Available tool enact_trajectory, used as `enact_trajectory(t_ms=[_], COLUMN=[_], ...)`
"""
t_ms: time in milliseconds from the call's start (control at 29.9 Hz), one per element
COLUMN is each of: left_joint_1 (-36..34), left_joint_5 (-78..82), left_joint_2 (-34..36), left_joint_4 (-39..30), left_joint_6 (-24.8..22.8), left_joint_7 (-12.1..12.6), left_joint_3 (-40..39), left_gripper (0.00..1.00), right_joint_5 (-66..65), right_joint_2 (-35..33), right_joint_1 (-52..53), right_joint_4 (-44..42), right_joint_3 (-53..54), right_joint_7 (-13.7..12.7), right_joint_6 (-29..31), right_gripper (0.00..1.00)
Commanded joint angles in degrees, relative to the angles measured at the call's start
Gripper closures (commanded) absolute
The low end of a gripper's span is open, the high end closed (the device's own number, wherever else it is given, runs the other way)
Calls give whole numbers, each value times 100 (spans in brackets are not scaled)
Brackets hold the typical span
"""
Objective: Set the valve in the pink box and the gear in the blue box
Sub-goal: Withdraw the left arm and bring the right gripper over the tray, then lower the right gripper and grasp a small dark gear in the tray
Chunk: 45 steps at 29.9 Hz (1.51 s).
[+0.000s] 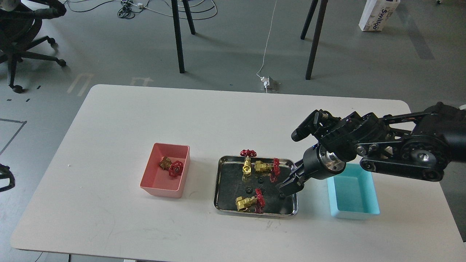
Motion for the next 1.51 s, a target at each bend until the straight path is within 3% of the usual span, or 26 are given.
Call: enact_trajectory(t_ms=[0,368,702,1037,1137,1472], left_joint_1=[-67,-216,-278,-313,-339,-348], left_joint_5=[0,0,0,0,0,9], left_joint_2=[18,18,27,18,18,44], left_joint_4=[12,126,135,249,249,258], left_joint_6=[7,16,16,16,16,16], left_joint_7=[7,-1,-1,-54,-45,-45], left_joint_3=[-2,-2,-2,7,16,16], left_gripper=[1,1,1,1,1,1], right_joint_5=[-164,-383,-726,-1095,-1131,-1140], right_joint_2=[316,1143,1609,1635,1636,1635], right_joint_1=[-48,-329,-479,-602,-593,-567], right_joint_4=[-284,-1102,-1541,-1787,-1796,-1840], right_joint_3=[-203,-484,-493,-572,-634,-652], right_joint_7=[86,262,587,789,904,860], right_joint_6=[0,0,0,0,0,0], right_gripper=[2,5,17,20,24,40])
